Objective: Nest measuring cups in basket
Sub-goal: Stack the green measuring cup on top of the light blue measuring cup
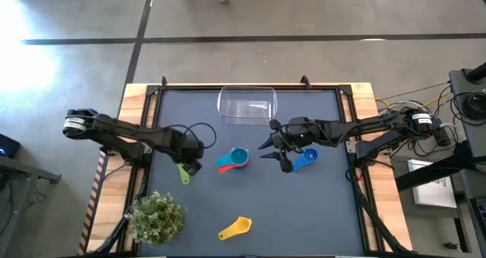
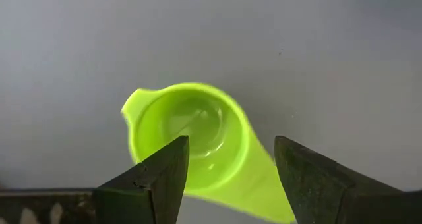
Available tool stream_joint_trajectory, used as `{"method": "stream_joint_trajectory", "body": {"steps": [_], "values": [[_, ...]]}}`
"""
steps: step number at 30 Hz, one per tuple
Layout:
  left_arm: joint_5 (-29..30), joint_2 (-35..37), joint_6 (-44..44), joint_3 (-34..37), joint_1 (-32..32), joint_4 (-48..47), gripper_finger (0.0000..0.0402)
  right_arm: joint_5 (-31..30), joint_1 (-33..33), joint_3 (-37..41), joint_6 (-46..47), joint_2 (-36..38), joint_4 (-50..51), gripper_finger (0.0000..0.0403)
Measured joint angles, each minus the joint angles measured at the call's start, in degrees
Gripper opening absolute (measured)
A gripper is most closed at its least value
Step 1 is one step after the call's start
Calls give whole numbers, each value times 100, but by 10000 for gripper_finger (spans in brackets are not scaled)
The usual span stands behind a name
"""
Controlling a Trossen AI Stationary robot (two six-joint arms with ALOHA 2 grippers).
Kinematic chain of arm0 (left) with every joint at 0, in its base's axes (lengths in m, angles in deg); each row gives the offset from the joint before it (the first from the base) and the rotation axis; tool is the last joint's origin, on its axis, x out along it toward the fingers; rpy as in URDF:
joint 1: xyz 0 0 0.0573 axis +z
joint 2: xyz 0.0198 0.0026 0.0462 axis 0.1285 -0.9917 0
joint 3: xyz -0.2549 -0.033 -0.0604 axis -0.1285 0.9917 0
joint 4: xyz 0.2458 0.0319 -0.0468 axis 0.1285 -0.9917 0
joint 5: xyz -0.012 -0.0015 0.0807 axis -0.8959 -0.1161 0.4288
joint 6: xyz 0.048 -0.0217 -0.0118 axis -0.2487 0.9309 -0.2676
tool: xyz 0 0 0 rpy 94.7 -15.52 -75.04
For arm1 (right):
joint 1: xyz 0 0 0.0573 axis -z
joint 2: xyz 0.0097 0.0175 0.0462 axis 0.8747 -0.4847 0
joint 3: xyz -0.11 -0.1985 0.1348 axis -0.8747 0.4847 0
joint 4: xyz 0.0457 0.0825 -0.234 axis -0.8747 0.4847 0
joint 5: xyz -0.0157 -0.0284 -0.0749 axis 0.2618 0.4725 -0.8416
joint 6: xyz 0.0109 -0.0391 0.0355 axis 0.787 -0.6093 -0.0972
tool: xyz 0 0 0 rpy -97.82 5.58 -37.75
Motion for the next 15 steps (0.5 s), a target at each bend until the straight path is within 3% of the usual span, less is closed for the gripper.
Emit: {"method": "stream_joint_trajectory", "body": {"steps": [8, 15], "values": [[4, -333, -11, 117, 0, 374, 191, -3, 2, 2, 4, 0, -2, 132], [17, -718, -305, 96, -4, 373, 112, -3, 2, 9, 4, 0, 0, 132]]}}
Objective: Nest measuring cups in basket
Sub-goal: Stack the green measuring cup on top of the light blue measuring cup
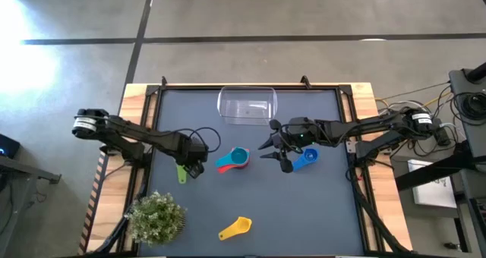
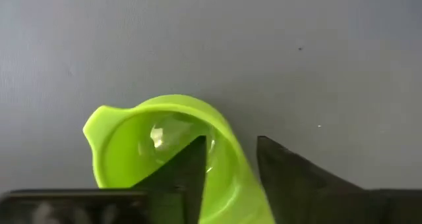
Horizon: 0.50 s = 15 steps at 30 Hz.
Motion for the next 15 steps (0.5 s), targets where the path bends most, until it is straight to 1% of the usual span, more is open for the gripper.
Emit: {"method": "stream_joint_trajectory", "body": {"steps": [4, 6, 9, 11, 15], "values": [[3, -38, -372, -175, -8, 0, 33, 0, 0, 0, -1, 0, 141, 132], [5, 30, -561, -308, -16, -3, 9, 0, 0, 2, -2, 0, 255, 132], [12, 152, -958, -624, -27, -64, 10, -2, 0, 2, -2, 4, 323, 132], [93, 199, -1145, -887, -38, -196, 4, -4, 0, 2, 0, 4, 334, 132], [261, 218, -1592, -1539, -98, -408, 2, -58, 0, 4, 52, 138, 546, 132]]}}
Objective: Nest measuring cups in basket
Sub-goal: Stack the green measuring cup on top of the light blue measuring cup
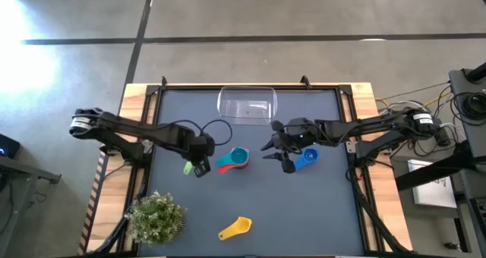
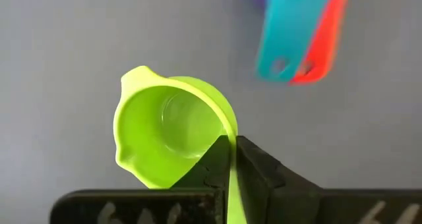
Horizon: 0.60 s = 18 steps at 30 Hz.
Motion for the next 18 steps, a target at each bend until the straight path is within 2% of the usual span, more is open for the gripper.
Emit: {"method": "stream_joint_trajectory", "body": {"steps": [4, 7, 18], "values": [[329, -103, -424, -743, -80, -263, 1, -542, -19, 1, 158, 476, 693, 132], [602, -261, -815, -1235, -112, -340, 1, -1018, -91, 67, 273, 891, 792, 132], [752, -1711, -1921, -2410, -119, -249, 0, -1152, -199, 724, 336, 1678, 324, 132]]}}
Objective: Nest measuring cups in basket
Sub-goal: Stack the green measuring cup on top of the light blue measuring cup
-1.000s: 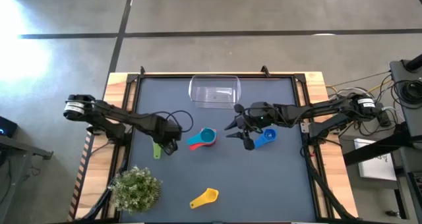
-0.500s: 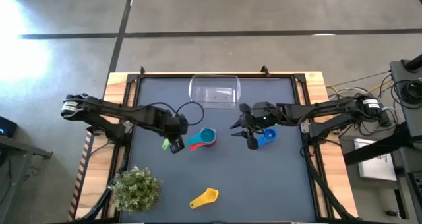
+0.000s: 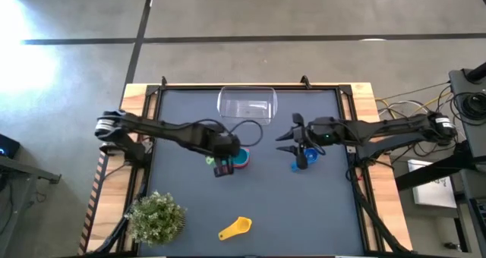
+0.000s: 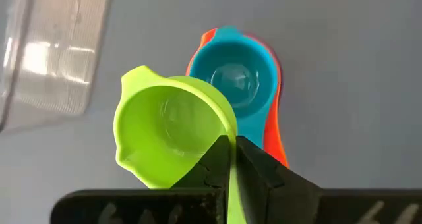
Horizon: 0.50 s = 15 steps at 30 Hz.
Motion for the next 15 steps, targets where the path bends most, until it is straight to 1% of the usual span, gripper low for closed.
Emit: {"method": "stream_joint_trajectory", "body": {"steps": [6, 15], "values": [[-2, -666, -432, -473, -15, 47, 0, -191, 2, 69, 16, 205, -22, 132], [-23, -877, -512, -546, -13, 222, 4, -255, 0, 72, 1, 175, -18, 132]]}}
